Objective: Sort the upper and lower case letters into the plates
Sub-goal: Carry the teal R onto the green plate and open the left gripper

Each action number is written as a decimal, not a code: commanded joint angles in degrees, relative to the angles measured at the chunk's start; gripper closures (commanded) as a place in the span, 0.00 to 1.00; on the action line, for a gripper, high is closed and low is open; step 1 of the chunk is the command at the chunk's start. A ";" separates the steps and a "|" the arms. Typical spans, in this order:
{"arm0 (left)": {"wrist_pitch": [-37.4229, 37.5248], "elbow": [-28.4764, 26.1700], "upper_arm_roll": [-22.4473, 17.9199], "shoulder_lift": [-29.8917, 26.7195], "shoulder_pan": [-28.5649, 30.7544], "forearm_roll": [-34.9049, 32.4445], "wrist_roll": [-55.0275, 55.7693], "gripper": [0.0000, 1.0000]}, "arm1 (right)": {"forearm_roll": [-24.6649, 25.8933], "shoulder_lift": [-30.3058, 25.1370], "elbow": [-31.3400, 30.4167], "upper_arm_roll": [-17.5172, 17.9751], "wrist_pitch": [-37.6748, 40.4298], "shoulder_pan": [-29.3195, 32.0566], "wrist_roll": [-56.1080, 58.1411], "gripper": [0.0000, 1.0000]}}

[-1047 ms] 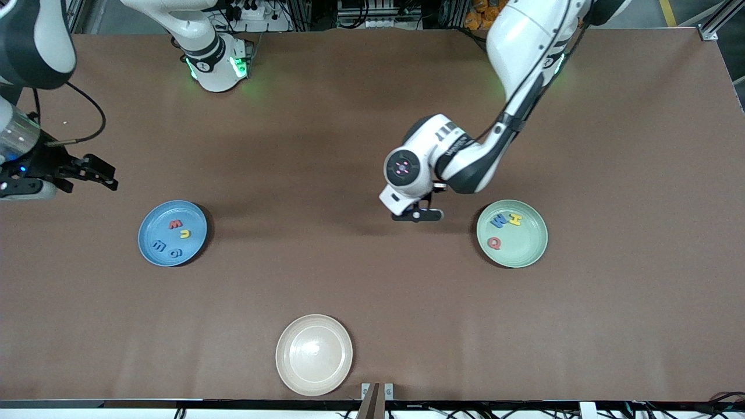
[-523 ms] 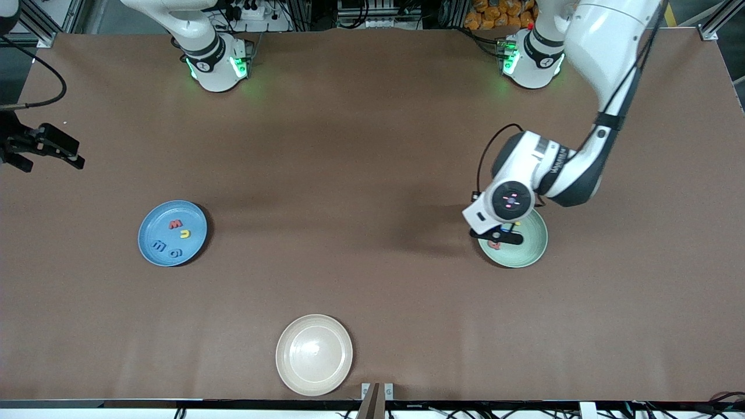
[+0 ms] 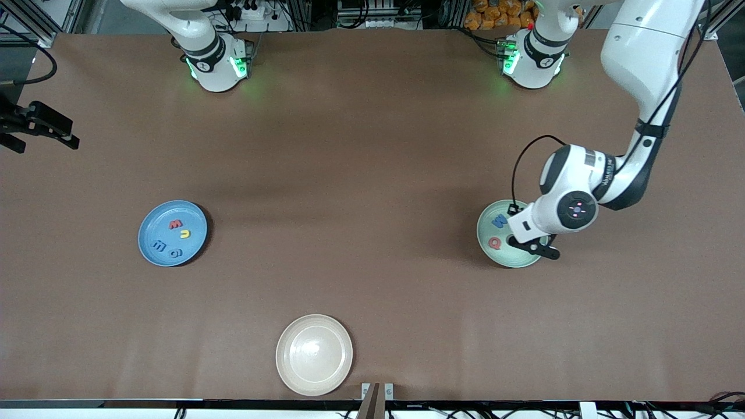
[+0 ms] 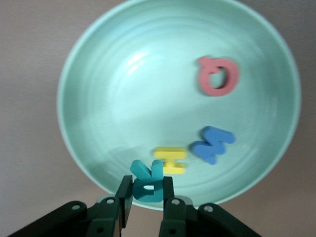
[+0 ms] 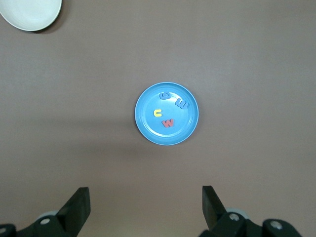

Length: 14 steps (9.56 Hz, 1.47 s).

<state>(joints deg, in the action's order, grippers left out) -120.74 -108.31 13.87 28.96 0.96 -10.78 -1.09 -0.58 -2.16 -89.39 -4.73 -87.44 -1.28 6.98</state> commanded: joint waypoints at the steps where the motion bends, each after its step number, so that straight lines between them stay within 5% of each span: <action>1: -0.99 0.99 0.80 1.35 -0.78 -1.35 -0.14 0.00 | 1.46 1.19 3.69 -0.11 1.66 -0.21 -0.91 0.00; 7: 1.54 6.34 0.89 -1.97 -0.08 1.71 2.58 0.00 | 1.02 2.78 2.48 -0.28 0.01 0.67 -1.35 0.00; 11: 22.87 22.58 0.54 -5.84 1.84 6.82 5.92 0.00 | 0.93 2.51 1.33 -0.28 -1.24 0.85 -1.44 0.00; 14: 26.77 24.64 0.63 -11.64 7.11 12.96 6.19 0.00 | 0.93 1.11 -0.95 -0.37 -2.29 1.02 -1.44 0.00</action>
<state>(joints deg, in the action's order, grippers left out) -95.95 -83.49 14.06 18.99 5.61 -0.41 4.54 -0.03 0.90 -88.08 -5.32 -88.70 -0.80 6.29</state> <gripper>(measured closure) 0.000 0.000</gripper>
